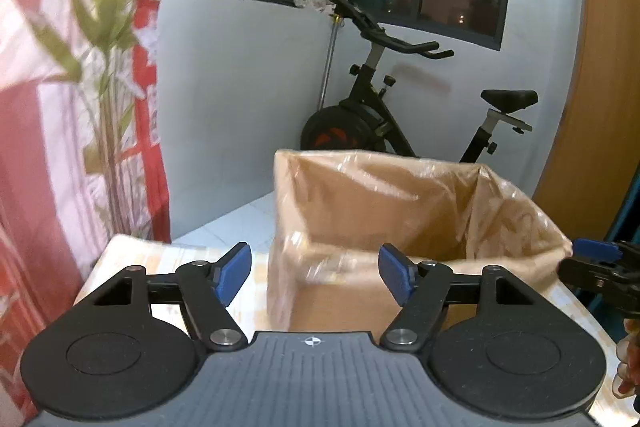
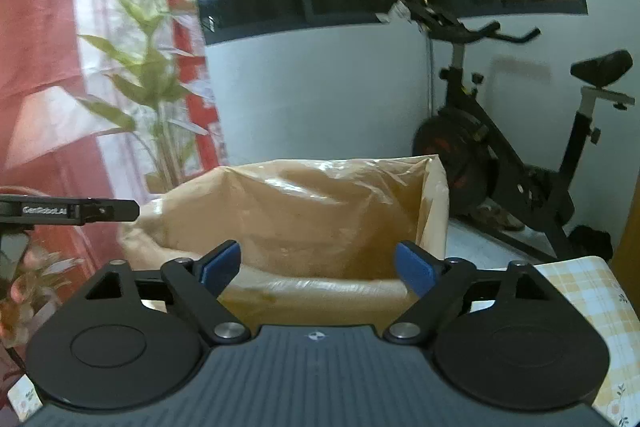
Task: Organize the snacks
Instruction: 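Open both tools over the box to drop the bar and orange bag, then grasp the yellow chip bag with the left tool while the right tool grasps the green-white bag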
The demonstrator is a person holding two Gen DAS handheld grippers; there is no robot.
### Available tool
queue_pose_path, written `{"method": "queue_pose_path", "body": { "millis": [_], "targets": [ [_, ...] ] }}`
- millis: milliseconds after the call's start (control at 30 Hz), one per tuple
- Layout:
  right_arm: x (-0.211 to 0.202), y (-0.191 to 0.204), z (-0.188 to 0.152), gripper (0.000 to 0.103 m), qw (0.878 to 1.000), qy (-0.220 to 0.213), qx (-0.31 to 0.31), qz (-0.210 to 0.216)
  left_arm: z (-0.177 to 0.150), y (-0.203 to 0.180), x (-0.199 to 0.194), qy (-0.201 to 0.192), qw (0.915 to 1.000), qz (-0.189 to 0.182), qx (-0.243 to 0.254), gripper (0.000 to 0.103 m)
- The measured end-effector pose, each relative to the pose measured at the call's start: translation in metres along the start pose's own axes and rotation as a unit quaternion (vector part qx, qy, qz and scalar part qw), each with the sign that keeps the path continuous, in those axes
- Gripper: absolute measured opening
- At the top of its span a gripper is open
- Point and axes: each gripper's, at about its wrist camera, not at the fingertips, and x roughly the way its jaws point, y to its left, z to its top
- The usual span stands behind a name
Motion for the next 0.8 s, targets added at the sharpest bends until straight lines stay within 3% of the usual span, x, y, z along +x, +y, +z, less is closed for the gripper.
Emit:
{"method": "queue_pose_path", "body": {
  "millis": [267, 467, 633, 800],
  "targets": [
    [-0.021, 0.033, -0.049, 0.100, 0.996, 0.001, -0.083, 0.038, -0.045, 0.010, -0.022, 0.008, 0.9990, 0.004, -0.044, 0.073],
    [-0.013, 0.069, -0.087, 0.101, 0.978, 0.027, -0.198, 0.053, -0.075, 0.008, -0.025, 0.028, 0.9982, 0.016, -0.050, 0.073],
    [0.005, 0.080, -0.102, 0.102, 0.966, 0.043, -0.254, 0.014, -0.092, 0.019, -0.025, 0.049, 0.9961, 0.028, -0.068, 0.073],
    [0.035, 0.074, -0.112, 0.102, 0.963, 0.096, -0.252, -0.010, -0.104, 0.029, -0.024, 0.062, 0.9933, 0.036, -0.091, 0.073]
  ]
}}
